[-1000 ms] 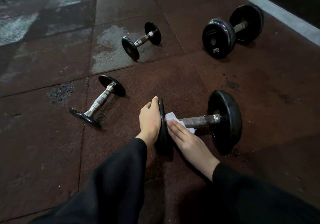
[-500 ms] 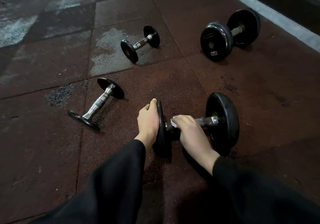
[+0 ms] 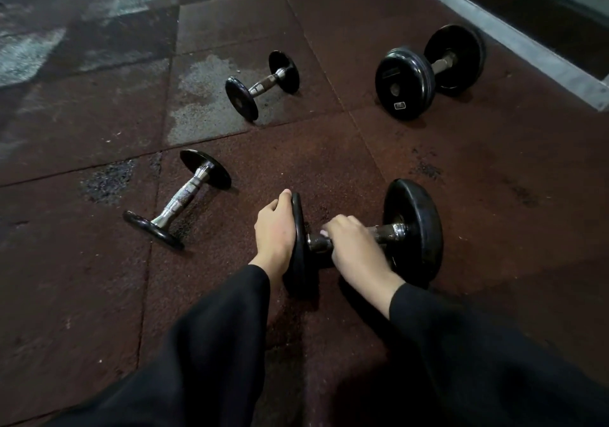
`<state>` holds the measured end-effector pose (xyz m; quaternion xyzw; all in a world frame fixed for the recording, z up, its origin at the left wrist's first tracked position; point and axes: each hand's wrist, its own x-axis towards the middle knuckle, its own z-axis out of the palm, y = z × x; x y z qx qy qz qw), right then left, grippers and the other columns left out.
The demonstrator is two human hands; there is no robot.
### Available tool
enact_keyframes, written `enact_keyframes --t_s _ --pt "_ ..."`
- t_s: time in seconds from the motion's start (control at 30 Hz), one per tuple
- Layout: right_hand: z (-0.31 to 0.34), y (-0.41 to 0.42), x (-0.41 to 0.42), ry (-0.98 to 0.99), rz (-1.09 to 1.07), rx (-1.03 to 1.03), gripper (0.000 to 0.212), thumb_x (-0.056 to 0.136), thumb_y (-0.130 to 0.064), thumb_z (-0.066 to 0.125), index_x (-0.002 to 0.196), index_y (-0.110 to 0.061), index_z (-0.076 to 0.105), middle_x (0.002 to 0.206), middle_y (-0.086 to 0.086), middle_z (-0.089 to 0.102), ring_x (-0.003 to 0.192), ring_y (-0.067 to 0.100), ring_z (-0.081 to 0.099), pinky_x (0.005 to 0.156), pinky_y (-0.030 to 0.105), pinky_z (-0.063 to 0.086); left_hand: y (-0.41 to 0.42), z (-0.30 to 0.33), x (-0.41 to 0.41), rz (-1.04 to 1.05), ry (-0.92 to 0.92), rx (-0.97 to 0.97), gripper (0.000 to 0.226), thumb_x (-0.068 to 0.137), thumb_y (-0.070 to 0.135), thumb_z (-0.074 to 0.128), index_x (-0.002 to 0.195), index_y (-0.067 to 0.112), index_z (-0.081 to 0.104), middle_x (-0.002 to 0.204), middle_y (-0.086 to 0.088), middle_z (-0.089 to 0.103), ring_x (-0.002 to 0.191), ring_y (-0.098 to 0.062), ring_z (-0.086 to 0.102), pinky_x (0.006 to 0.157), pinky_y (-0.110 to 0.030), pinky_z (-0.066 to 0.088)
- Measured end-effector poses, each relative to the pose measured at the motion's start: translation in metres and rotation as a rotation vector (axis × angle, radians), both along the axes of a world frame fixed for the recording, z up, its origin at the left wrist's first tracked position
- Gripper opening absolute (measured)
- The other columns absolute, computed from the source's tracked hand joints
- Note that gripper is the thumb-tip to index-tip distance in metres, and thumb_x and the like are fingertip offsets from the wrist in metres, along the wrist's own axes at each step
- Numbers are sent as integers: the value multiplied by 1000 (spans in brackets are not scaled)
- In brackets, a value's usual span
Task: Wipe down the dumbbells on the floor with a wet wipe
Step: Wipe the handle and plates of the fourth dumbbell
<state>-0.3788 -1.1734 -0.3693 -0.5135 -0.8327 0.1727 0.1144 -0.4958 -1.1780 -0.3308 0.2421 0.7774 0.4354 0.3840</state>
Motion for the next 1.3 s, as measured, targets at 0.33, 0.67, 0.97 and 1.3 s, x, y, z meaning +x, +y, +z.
enact_keyframes --t_s 0.33,0.67,0.97,1.3 --pt "18 13 17 -255 -225 -26 28 94 -5 36 107 -7 61 113 9 57 112 26 50 91 36 42 0 -1 -1 -1 -11 3 51 92 45 43 117 5 63 120 -13 64 114 -29 57 102 -40 41" --pt "-20 -41 26 -27 -21 275 50 77 1 34 121 5 59 124 15 62 116 27 59 97 34 44 -1 -3 -1 4 0 8 49 92 44 43 116 8 64 117 -12 66 111 -28 59 101 -40 42" --pt "-8 -30 32 -278 -81 191 46 75 2 35 108 4 67 101 11 69 89 21 66 69 25 58 0 1 -1 8 -18 -3 47 93 43 43 115 8 63 117 -11 64 110 -28 58 100 -38 42" --pt "27 -8 15 -595 -216 127 65 79 11 5 122 3 54 126 21 47 119 33 39 93 34 44 -3 1 -1 -3 -27 -2 50 92 45 43 118 7 62 120 -9 63 112 -28 57 102 -39 41"
